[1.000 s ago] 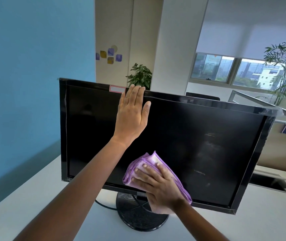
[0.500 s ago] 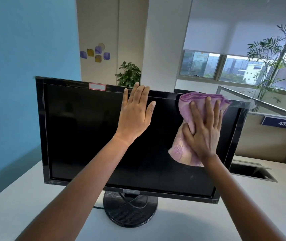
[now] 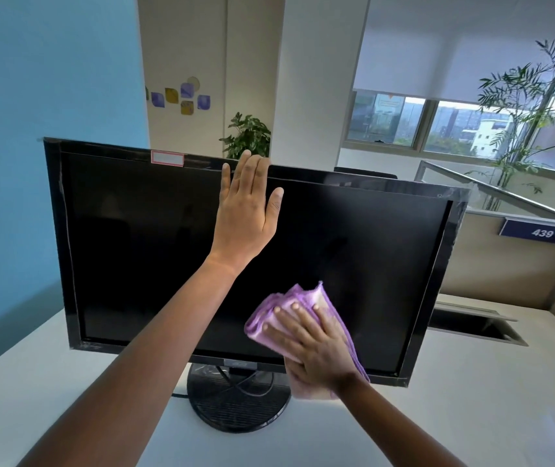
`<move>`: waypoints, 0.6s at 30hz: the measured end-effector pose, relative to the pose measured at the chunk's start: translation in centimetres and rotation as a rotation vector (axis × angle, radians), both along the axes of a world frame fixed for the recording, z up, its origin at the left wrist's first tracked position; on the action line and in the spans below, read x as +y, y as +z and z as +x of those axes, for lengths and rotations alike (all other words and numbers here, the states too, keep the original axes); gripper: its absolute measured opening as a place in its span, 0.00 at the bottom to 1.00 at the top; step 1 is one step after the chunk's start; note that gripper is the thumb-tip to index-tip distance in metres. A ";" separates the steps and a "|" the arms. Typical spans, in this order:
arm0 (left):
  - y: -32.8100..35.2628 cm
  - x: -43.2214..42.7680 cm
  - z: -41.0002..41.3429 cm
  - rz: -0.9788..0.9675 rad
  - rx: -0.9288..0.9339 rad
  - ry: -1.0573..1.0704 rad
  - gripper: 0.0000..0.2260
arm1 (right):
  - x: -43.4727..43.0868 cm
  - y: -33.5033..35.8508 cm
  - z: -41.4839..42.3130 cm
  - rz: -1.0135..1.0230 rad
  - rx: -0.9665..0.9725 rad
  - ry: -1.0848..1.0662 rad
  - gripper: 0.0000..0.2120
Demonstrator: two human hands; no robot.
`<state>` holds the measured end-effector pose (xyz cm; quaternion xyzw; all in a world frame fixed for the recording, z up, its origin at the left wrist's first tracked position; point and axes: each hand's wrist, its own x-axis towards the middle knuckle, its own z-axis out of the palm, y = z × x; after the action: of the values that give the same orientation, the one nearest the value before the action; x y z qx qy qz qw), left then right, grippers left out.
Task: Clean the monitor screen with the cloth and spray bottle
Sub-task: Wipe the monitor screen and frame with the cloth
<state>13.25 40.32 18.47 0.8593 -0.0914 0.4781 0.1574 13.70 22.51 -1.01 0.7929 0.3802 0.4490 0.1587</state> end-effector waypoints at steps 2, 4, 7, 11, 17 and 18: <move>0.0 0.0 -0.1 0.006 0.011 0.008 0.27 | -0.4 -0.8 -0.3 -0.075 0.036 0.007 0.35; 0.2 0.0 -0.3 0.006 0.022 0.016 0.27 | -0.6 -0.4 -0.1 -0.110 0.008 0.016 0.34; 0.3 0.1 -0.4 0.011 0.040 0.022 0.28 | -0.1 2.1 0.4 -0.075 -0.035 0.010 0.33; 0.5 0.0 -0.6 0.017 0.047 0.020 0.29 | 0.9 8.0 1.2 0.127 -0.050 -0.023 0.31; 0.8 0.6 -1.0 0.072 0.056 0.033 0.30 | -0.8 14.6 2.5 0.425 -0.146 -0.131 0.26; 0.8 0.6 -1.1 0.073 0.061 0.028 0.30 | -1.3 15.0 2.7 0.454 -0.160 -0.151 0.26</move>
<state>12.17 40.89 19.30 0.8798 -0.0918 0.4501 0.1218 16.35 21.18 13.94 0.7962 0.1957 0.5711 0.0392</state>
